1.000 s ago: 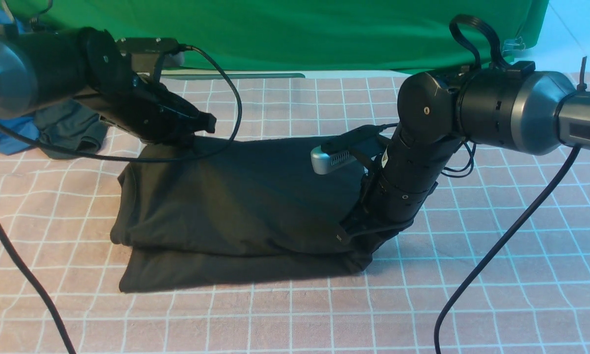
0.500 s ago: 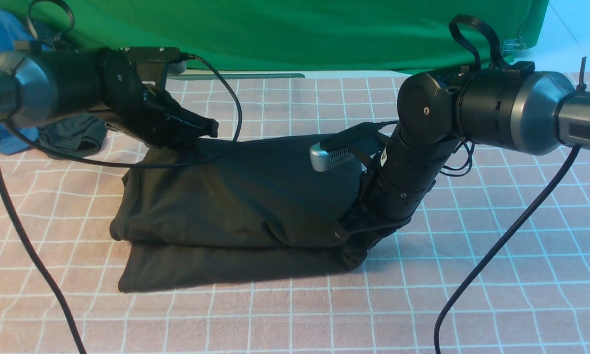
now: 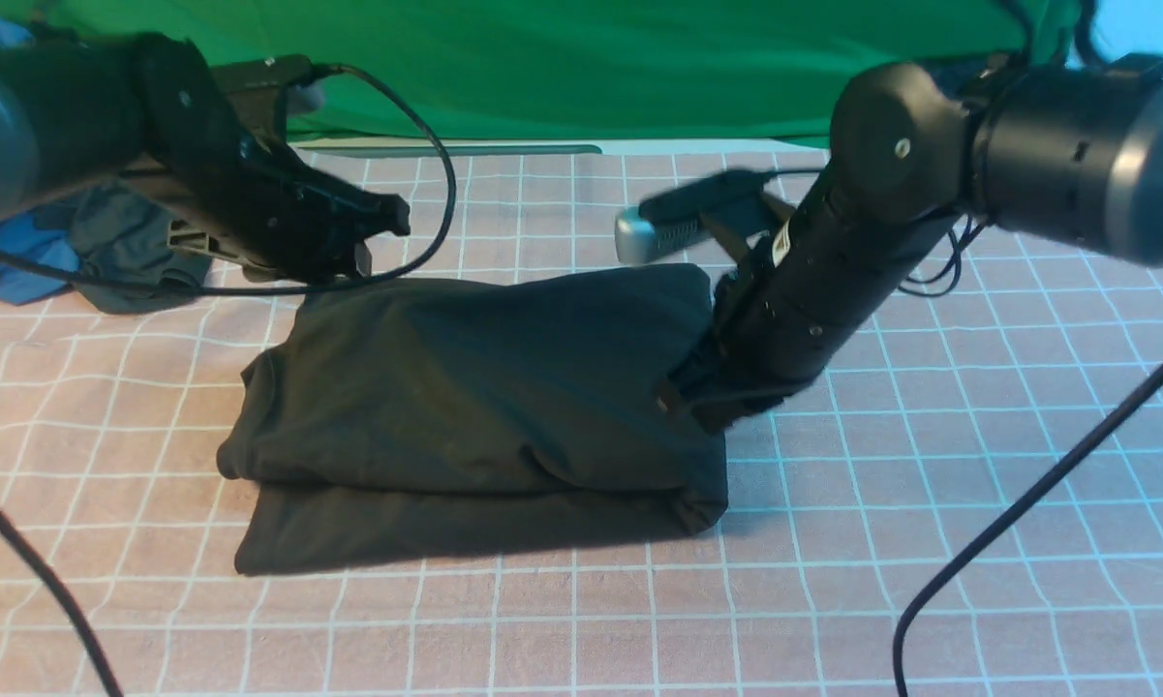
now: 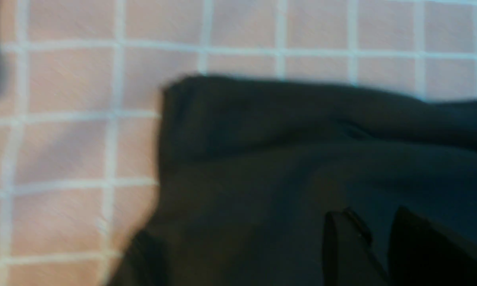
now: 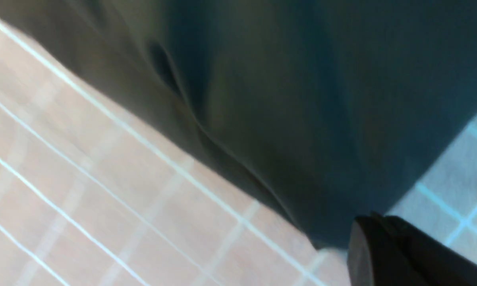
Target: Fold a long-sleeved shirt over a pink coffee tablecloth.
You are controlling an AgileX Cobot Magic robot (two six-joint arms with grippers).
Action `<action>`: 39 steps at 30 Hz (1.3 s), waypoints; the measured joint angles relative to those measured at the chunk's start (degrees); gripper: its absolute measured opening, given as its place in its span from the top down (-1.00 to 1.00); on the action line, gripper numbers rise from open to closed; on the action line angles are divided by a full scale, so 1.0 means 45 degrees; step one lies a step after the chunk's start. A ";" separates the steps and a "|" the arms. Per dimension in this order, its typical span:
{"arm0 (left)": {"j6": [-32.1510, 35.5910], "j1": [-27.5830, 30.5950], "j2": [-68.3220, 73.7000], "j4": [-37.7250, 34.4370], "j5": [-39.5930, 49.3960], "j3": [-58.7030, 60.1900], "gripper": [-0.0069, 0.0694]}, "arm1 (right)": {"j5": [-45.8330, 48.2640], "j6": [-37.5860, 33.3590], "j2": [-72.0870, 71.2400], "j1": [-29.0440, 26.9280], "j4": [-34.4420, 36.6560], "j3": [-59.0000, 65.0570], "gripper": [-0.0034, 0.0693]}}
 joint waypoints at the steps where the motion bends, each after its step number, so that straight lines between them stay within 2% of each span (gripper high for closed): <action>1: 0.0287 0.0000 -0.0092 -0.0499 0.0238 0.0119 0.46 | -0.0222 0.0000 -0.0011 0.0000 0.0169 -0.0073 0.80; 4: 0.0766 -0.0010 -0.0101 -0.1665 0.0881 0.0862 0.73 | -0.0536 -0.0203 0.0257 0.0000 0.0668 -0.0184 0.80; 10: 0.0554 0.0002 -0.0065 -0.1741 0.0211 0.2588 0.79 | -0.0758 -0.1360 0.1339 0.0000 0.2053 -0.0341 0.80; 13: -0.0320 0.0002 -0.0065 -0.0843 -0.0275 0.3213 0.79 | -0.0743 -0.1566 0.1876 0.0000 0.2116 -0.0352 0.80; 16: -0.1346 0.0002 -0.0065 0.0128 -0.0330 0.3509 0.79 | -0.0378 -0.1407 0.2112 0.0000 0.1559 -0.0352 0.80; 17: -0.2286 0.0002 -0.0065 0.1117 -0.0271 0.3610 0.79 | -0.0177 -0.0885 0.2151 0.0000 0.0687 -0.0352 0.80; 20: -0.3412 0.0002 -0.0065 0.2322 -0.0178 0.3628 0.78 | -0.0078 0.0385 0.2151 0.0000 -0.1014 -0.0352 0.80; 22: -0.3737 0.0002 -0.0065 0.2707 -0.0153 0.3628 0.78 | 0.0093 0.0718 0.2151 0.0000 -0.1596 -0.0352 0.80; 28: -0.3939 0.0002 -0.0450 0.2806 -0.0095 0.3628 0.78 | 0.0766 0.0816 0.1970 0.0000 -0.1842 -0.0366 0.80; 31: -0.3729 0.0002 -0.1188 0.2062 -0.0068 0.3628 0.78 | 0.0476 0.0946 0.1378 0.0015 -0.1514 -0.0387 0.80; 36: -0.1239 -0.0471 -0.2209 -0.2084 -0.0372 0.3628 0.78 | -0.0601 -0.0232 0.0494 0.0432 0.0347 -0.0554 0.80; 39: 0.0313 -0.0994 -0.2133 -0.4394 -0.0587 0.3628 0.78 | -0.0588 -0.0290 0.0676 0.0504 0.0626 -0.0568 0.80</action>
